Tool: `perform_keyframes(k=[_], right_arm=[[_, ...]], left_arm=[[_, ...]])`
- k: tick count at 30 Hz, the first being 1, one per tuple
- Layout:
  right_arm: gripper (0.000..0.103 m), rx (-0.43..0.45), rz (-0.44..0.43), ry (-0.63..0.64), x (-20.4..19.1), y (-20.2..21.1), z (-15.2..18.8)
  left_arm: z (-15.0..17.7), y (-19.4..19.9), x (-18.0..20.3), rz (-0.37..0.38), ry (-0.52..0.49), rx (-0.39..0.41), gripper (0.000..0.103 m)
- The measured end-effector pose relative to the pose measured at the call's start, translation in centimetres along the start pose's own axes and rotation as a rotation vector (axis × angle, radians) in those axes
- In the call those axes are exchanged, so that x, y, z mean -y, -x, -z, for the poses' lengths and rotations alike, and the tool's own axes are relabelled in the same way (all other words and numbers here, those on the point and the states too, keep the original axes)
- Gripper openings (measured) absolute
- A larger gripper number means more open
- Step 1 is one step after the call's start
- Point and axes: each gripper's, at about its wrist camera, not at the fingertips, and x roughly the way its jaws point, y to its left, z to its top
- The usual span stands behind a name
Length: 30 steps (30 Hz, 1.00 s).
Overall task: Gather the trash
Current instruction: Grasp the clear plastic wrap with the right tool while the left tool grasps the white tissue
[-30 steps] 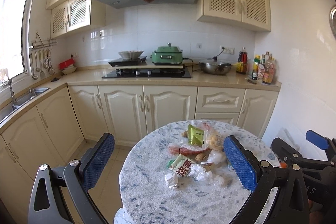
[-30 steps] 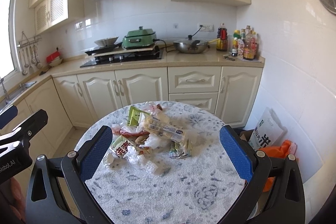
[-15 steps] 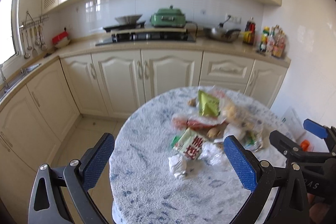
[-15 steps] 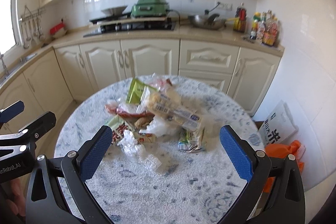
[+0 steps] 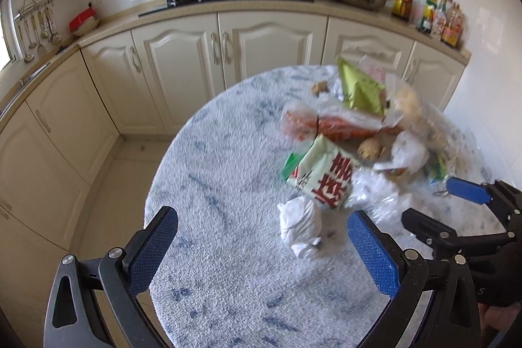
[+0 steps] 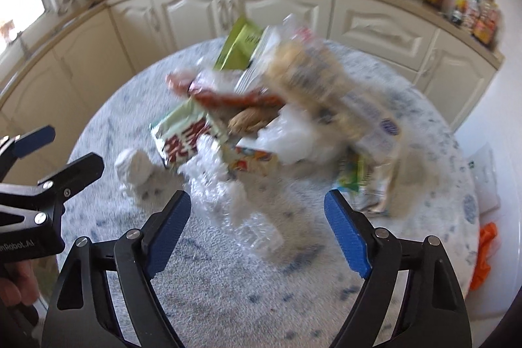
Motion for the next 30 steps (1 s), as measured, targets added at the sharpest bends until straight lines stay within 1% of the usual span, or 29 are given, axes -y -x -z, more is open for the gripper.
perform_keyframes(k=[2, 3, 4, 5, 7, 8, 9, 10, 11, 15, 16, 17, 18, 19, 20, 21, 22, 23, 25, 27, 30], right_arm=[[0.084, -0.015, -0.014, 0.03, -0.5, -1.0, 0.0], [0.08, -0.024, -0.019, 0.04, -0.7, -1.5, -0.1], [0.073, -0.035, -0.021, 0.045, -0.7, -2.0, -0.1], [0.07, -0.049, -0.023, 0.048, -0.8, -2.6, -0.2], [0.055, -0.073, -0.035, 0.047, -0.7, -3.7, -0.2], [0.054, -0.057, -0.037, 0.047, -0.7, -3.7, -0.2], [0.044, -0.054, -0.041, 0.044, -0.6, -3.6, -0.1], [0.03, -0.052, -0.053, 0.035, -0.3, -3.4, -0.1], [0.027, -0.053, -0.061, 0.022, 0.0, -3.3, -0.1], [0.024, -0.053, -0.082, -0.039, 1.7, -2.8, 0.3], [0.024, -0.051, -0.089, -0.053, 2.0, -2.5, 0.5], [0.024, -0.048, -0.095, -0.071, 2.4, -2.1, 0.8], [0.024, -0.045, -0.099, -0.081, 2.5, -1.8, 1.1], [0.024, -0.041, -0.108, -0.097, 2.8, -1.4, 1.4], [0.024, -0.039, -0.116, -0.11, 3.1, -1.1, 1.6], [0.024, -0.035, -0.122, -0.125, 3.4, -0.8, 1.9], [0.024, -0.033, -0.126, -0.136, 3.6, -0.5, 2.0], [0.024, -0.03, -0.127, -0.146, 3.8, -0.1, 2.3], [0.024, -0.021, -0.128, -0.168, 4.5, 0.6, 2.8], [0.022, -0.014, -0.127, -0.18, 4.9, 0.9, 3.2], [0.022, -0.006, -0.125, -0.198, 5.6, 1.4, 4.0]], left_arm=[[0.3, -0.6, 0.1, -0.004, -0.007, -0.011, 0.102], [0.4, -0.9, 0.1, -0.006, -0.011, -0.016, 0.102], [0.4, -1.3, 0.1, -0.01, -0.014, -0.021, 0.102], [0.4, -1.6, 0.0, -0.012, -0.017, -0.028, 0.102], [0.6, -2.5, 0.2, -0.012, -0.02, -0.042, 0.102], [0.7, -2.9, 0.2, -0.014, -0.023, -0.051, 0.102], [0.8, -3.3, 0.3, -0.016, -0.027, -0.06, 0.102], [0.7, -3.7, 0.5, -0.017, -0.029, -0.067, 0.102], [0.8, -4.2, 0.6, -0.019, -0.03, -0.076, 0.102], [0.9, -6.5, 1.3, -0.021, -0.043, -0.111, 0.102], [0.9, -6.9, 1.4, -0.018, -0.05, -0.117, 0.1], [1.0, -7.3, 1.5, -0.012, -0.054, -0.124, 0.098], [1.1, -7.9, 1.6, 0.005, -0.053, -0.132, 0.091], [1.1, -7.9, 1.5, 0.027, -0.042, -0.123, 0.085], [1.0, -8.0, 1.4, 0.031, -0.035, -0.116, 0.081], [1.1, -8.1, 1.4, 0.033, -0.039, -0.109, 0.073], [1.2, -8.0, 1.4, 0.046, -0.041, -0.101, 0.061], [1.2, -8.0, 1.3, 0.054, -0.043, -0.096, 0.055], [1.2, -7.8, 1.2, 0.077, -0.045, -0.096, 0.029], [1.4, -7.8, 1.0, 0.091, -0.047, -0.105, 0.029], [1.7, -7.4, 0.9, 0.103, -0.04, -0.111, 0.029]])
